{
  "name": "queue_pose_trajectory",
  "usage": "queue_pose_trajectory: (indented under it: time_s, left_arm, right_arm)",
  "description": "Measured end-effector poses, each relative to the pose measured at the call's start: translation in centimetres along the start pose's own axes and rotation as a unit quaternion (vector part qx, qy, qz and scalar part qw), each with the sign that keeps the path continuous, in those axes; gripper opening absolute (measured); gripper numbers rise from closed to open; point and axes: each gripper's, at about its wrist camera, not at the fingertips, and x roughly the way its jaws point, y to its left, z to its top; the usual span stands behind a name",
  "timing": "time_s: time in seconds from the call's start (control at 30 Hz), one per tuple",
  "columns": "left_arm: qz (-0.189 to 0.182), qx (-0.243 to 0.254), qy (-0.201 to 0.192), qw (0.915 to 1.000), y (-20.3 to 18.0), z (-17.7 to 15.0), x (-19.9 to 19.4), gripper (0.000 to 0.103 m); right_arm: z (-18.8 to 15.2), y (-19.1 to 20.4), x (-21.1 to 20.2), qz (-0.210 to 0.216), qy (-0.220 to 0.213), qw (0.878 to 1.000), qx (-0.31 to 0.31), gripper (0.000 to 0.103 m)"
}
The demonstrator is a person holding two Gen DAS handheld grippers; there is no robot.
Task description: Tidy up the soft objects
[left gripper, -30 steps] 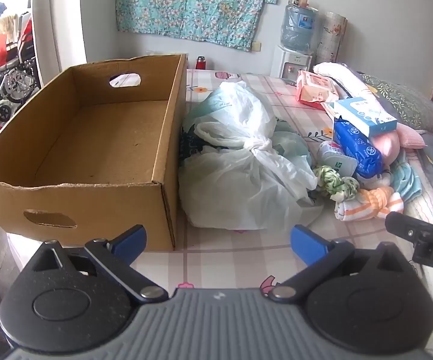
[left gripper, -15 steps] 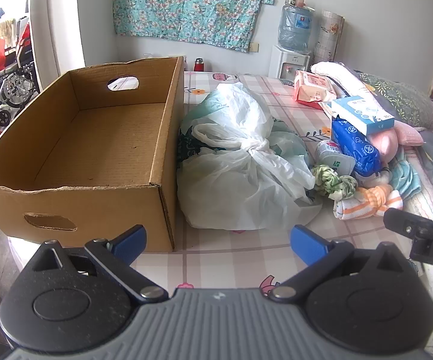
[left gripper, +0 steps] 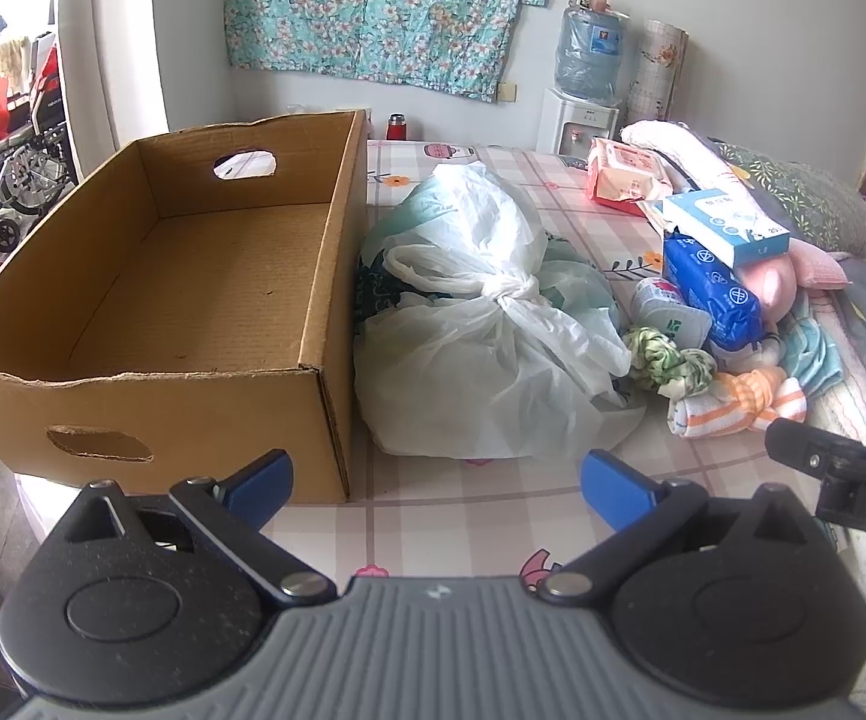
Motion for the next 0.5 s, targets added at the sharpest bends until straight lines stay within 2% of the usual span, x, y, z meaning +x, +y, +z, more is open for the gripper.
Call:
queue_pose_trajectory:
  time_s: [0.5]
  left_arm:
    - [0.000, 0.000, 0.000, 1.0000, 0.03, -0.03, 0.02, 0.103]
  right_arm:
    - [0.13, -0.10, 0.11, -0.001, 0.001, 1.000, 0.002, 0.102]
